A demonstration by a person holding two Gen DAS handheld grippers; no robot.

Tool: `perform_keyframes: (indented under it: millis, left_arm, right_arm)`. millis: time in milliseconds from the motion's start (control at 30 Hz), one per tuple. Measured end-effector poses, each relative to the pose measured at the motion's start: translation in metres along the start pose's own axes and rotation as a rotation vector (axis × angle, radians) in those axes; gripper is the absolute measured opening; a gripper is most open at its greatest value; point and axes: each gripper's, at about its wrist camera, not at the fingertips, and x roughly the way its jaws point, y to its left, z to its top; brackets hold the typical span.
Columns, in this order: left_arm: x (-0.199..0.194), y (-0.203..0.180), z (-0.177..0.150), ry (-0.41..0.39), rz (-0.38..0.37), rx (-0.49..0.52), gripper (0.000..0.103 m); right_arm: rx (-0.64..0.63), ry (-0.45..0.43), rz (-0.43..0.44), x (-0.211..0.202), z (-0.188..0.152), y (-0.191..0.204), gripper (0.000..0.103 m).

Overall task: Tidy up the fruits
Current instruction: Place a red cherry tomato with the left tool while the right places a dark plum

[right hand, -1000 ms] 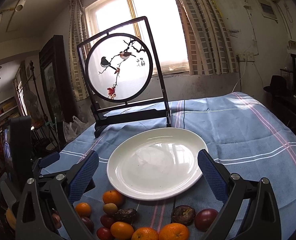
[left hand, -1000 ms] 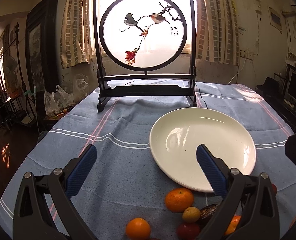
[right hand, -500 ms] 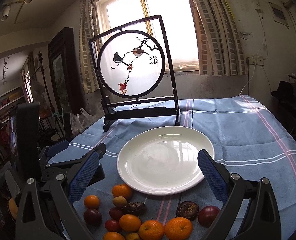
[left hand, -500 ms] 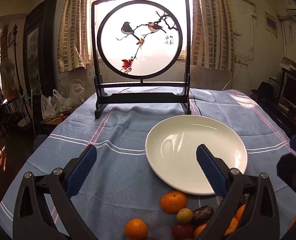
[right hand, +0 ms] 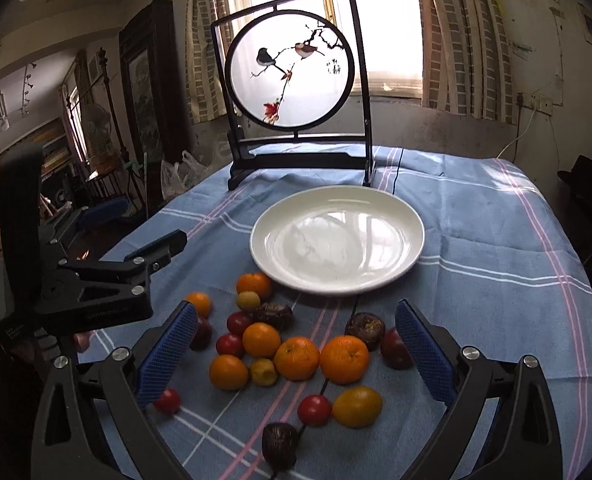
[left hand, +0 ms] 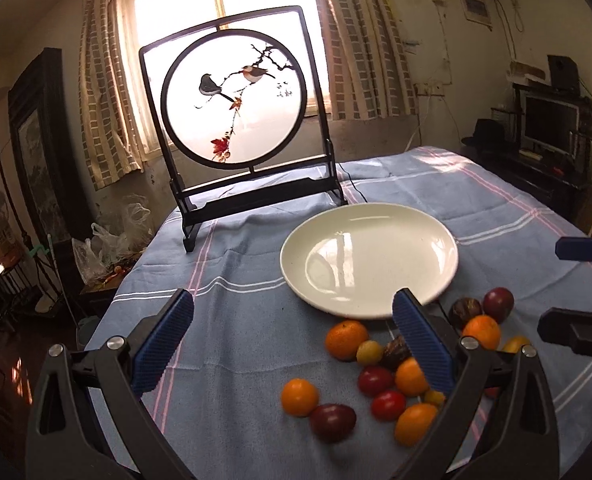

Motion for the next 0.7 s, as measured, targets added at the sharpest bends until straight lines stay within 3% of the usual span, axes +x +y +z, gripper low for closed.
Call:
perform_keyframes:
  millis: [167,367,433,567,700]
  left_arm:
    - [-0.015,-0.010,-0.039,0.071,-0.071,0.142,0.098]
    - [-0.015,-0.038,-0.084,0.201,-0.188,0.226,0.098]
    - [-0.010,-0.046,-0.093,0.241,-0.217,0.233,0.097]
    - [0.006,-0.053,-0.103,0.337,-0.278,0.213,0.065]
    - [0.015,-0.049,-0.111,0.394,-0.326,0.171,0.052]
  right_arm:
    - [-0.006,0.110,0.028,-0.009,-0.034,-0.007,0.099]
    - [-0.003,0.256,0.039,0.004,-0.073,-0.008,0.099]
    - [-0.021,0.305,0.051,0.014,-0.080,-0.001,0.092]
    - [-0.078,0.363,0.066,0.034,-0.086,0.015,0.068]
    - [-0.127,0.395,0.054,0.045,-0.087,0.022,0.046]
